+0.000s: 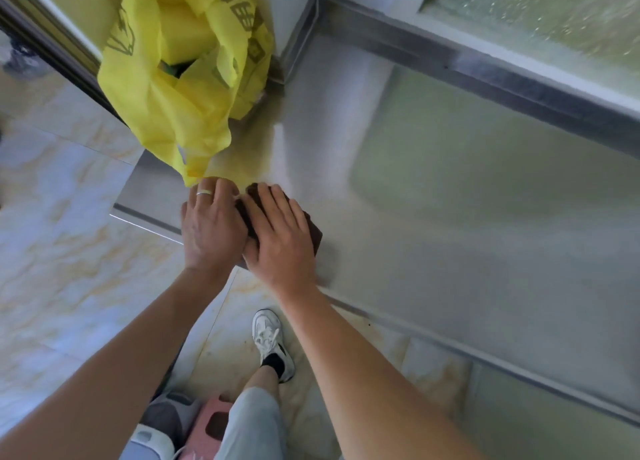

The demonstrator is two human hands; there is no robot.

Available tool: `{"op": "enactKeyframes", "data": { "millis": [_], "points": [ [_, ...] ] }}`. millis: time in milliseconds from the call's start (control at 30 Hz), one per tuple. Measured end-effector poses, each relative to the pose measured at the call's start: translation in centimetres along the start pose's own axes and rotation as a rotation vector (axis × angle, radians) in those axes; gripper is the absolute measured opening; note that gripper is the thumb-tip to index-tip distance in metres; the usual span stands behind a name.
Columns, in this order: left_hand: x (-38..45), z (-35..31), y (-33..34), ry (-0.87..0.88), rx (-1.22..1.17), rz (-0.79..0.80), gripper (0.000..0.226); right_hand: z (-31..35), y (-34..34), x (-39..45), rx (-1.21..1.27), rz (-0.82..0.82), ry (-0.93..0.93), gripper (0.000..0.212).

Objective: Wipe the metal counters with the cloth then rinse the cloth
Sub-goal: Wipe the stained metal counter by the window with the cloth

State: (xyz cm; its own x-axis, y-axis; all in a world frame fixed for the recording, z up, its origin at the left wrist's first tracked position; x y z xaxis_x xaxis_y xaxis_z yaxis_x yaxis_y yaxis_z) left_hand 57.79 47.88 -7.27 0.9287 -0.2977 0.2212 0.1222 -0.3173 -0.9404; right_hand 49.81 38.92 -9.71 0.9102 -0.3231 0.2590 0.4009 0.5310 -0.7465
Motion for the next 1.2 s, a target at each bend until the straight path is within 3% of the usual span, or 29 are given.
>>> {"op": "enactKeyframes", "data": {
  "millis": [367, 533, 867, 1200],
  "points": [
    [-4.3, -10.6, 2.0, 0.173, 0.035, 0.146, 0.01, -7.2, -8.2, -6.3, -0.165, 0.023, 0.146, 0.05],
    [-7.0, -16.5, 2.8, 0.273, 0.06, 0.16, 0.004, -12.5, -13.4, -9.2, -0.246, 0.028, 0.21, 0.062],
    [-13.3, -30.4, 5.3, 0.417, 0.11, 0.318, 0.03, -22.3, -23.6, -15.2, -0.318, -0.045, 0.301, 0.06],
    [-20.5, -40.0, 6.7, 0.502, 0.176, 0.357, 0.033, -29.5, -33.0, -22.5, -0.201, -0.113, 0.325, 0.052]
  ]
}}
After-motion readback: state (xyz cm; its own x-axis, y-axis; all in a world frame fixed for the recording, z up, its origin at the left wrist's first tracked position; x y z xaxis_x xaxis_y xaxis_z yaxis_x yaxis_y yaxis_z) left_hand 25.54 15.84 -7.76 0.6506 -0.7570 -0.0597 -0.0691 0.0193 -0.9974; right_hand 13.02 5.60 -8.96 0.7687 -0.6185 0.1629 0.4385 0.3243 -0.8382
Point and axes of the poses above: each hand's wrist, its own x-axis towards the middle knuckle, its own y-axis out of the palm, z = x × y, the point moved 9 cm from there along x, towards the middle knuckle, and after that the axes turned 4 degrees about x, right-handed, at the moved point
